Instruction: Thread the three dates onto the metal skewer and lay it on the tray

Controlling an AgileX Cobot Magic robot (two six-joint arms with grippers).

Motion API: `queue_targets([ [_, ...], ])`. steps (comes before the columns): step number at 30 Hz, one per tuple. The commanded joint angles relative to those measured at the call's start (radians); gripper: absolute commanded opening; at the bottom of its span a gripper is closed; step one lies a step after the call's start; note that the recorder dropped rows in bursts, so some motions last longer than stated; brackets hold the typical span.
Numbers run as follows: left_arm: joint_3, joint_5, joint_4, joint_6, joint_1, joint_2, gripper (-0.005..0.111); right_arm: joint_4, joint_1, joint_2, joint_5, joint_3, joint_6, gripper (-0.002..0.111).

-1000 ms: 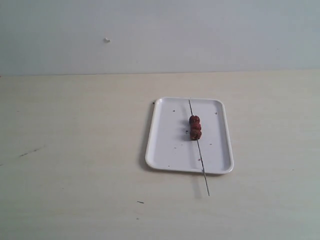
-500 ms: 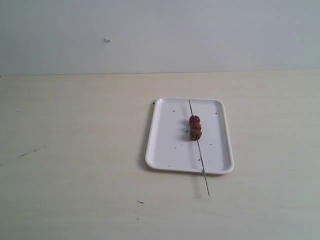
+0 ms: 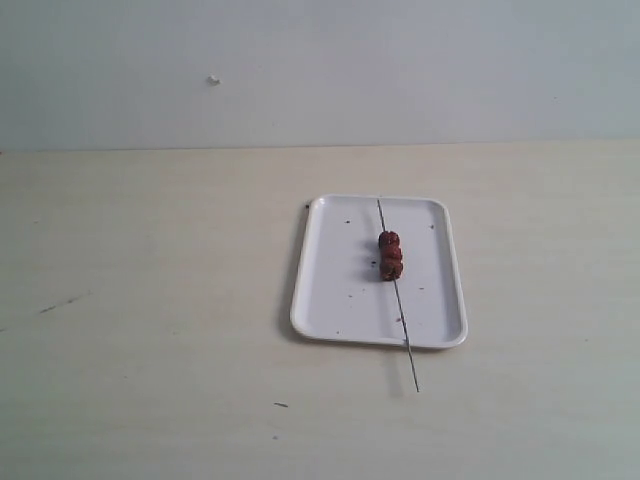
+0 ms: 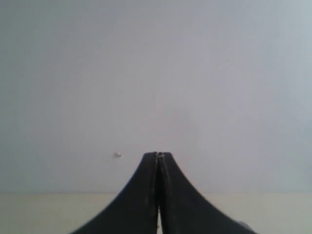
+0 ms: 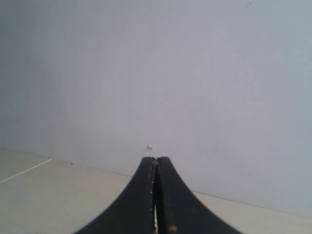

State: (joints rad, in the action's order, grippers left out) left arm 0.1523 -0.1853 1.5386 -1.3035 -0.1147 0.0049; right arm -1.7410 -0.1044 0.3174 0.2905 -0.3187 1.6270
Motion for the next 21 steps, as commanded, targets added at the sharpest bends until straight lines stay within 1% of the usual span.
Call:
queue_targets([
  [1, -0.039, 0.021, -0.655, 0.731, -0.002, -0.005, 0.000, -0.003, 0.000, -0.003, 0.007, 0.007, -0.001, 0.000],
  [3, -0.055, 0.000, -1.031, 1.104, -0.002, -0.005, 0.000, -0.003, 0.000, -0.003, 0.007, 0.007, -0.001, 0.000],
  [4, -0.060, -0.014, -1.193, 1.216, -0.002, -0.005, 0.000, -0.003, 0.000, -0.003, 0.007, 0.007, -0.001, 0.000],
  [5, -0.071, -0.030, -1.321, 1.326, -0.002, -0.005, 0.000, -0.003, 0.000, -0.003, 0.007, 0.007, -0.001, 0.000],
  [6, -0.081, -0.050, -1.412, 1.394, -0.002, -0.005, 0.000, -0.003, 0.000, -0.003, 0.007, 0.007, -0.001, 0.000],
  [7, -0.089, -0.064, -1.460, 1.417, -0.002, -0.005, 0.000, -0.003, 0.000, -0.003, 0.007, 0.007, -0.001, 0.000],
  [9, -0.106, -0.074, -1.531, 1.415, -0.002, -0.005, 0.000, -0.003, 0.000, -0.003, 0.007, 0.007, -0.001, 0.000],
  [11, -0.116, -0.077, -1.546, 1.413, -0.002, -0.005, 0.000, -0.003, 0.000, -0.003, 0.007, 0.007, -0.001, 0.000],
  [21, -0.117, -0.081, -1.546, 1.413, -0.002, -0.005, 0.000, -0.003, 0.000, -0.003, 0.007, 0.007, -0.001, 0.000],
])
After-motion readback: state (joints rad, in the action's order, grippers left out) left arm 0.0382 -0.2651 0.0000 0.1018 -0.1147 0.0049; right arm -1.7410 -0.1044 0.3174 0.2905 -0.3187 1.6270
